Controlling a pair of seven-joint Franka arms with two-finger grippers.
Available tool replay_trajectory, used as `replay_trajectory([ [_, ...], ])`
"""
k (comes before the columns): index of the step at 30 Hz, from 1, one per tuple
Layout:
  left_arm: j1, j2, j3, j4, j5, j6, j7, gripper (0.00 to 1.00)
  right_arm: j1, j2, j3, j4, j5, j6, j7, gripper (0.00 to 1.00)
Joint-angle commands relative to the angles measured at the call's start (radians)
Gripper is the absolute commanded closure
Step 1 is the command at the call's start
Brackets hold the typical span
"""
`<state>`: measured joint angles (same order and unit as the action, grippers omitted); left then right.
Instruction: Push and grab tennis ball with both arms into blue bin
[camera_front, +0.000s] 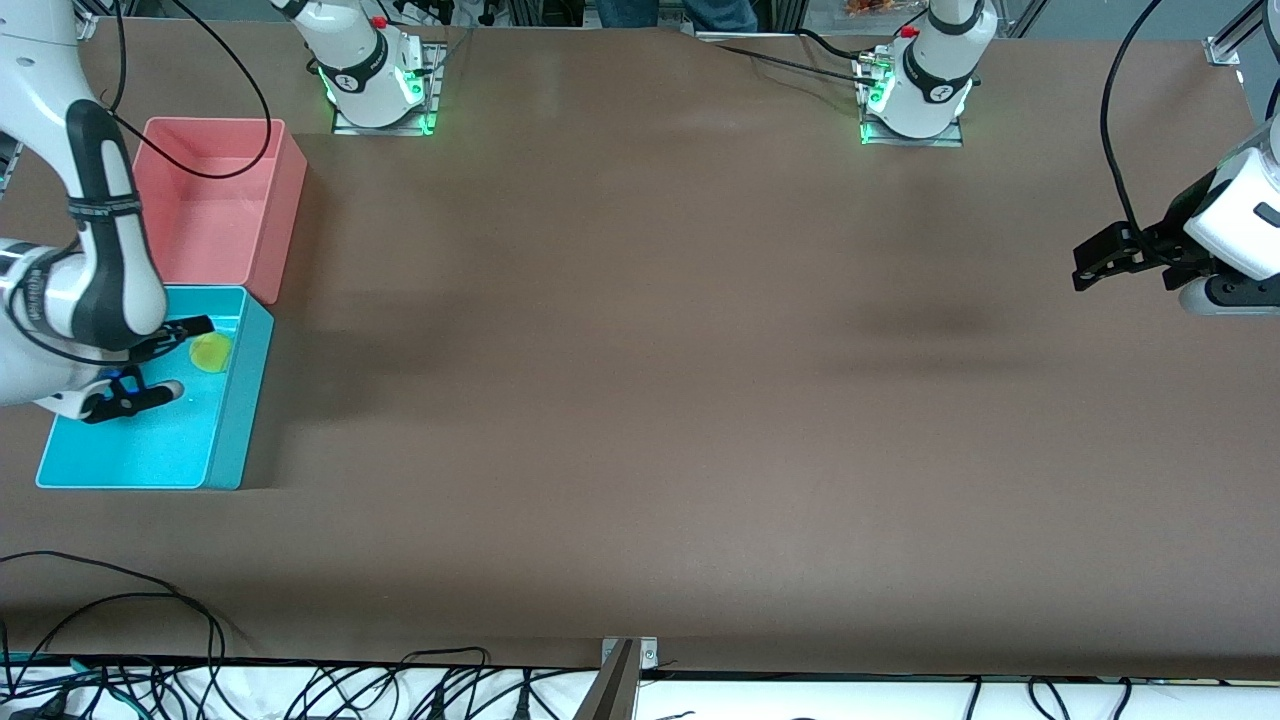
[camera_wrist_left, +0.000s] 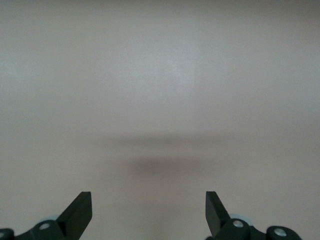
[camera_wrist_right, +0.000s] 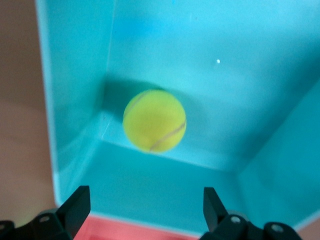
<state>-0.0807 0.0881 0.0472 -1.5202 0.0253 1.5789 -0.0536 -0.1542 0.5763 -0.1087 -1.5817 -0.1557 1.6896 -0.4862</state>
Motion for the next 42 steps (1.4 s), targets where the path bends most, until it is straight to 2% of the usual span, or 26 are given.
replay_trajectory([
  [1,-0.005,-0.013,0.0,-0.012,0.022,-0.007,0.018,0.0,0.008,-0.009,0.012,0.153,0.018,-0.227,-0.009,0.0],
  [4,-0.005,-0.013,0.0,-0.012,0.022,-0.007,0.018,0.0,0.036,-0.009,0.021,0.233,0.015,-0.347,-0.003,0.0],
  [10,-0.005,-0.013,0.0,-0.012,0.022,-0.007,0.018,0.0,0.073,-0.027,0.027,0.341,0.018,-0.453,0.0,0.0],
  [16,-0.005,-0.013,0.0,-0.012,0.022,-0.007,0.018,0.0,0.14,-0.088,0.029,0.344,0.019,-0.458,0.044,0.0],
  [22,-0.005,-0.013,0.0,-0.012,0.022,-0.007,0.017,0.0,0.246,-0.133,0.026,0.342,0.025,-0.499,0.26,0.0],
  [26,-0.005,-0.013,0.0,-0.012,0.022,-0.007,0.017,0.0,0.251,-0.17,0.026,0.342,0.128,-0.487,0.311,0.0],
  [31,-0.005,-0.013,0.0,-0.012,0.022,-0.007,0.017,0.0,0.245,-0.249,0.02,0.319,0.171,-0.361,0.302,0.0],
  [42,-0.005,-0.013,0.0,-0.012,0.022,-0.008,0.017,0.0,0.262,-0.299,0.027,0.292,0.168,-0.295,0.316,0.0],
])
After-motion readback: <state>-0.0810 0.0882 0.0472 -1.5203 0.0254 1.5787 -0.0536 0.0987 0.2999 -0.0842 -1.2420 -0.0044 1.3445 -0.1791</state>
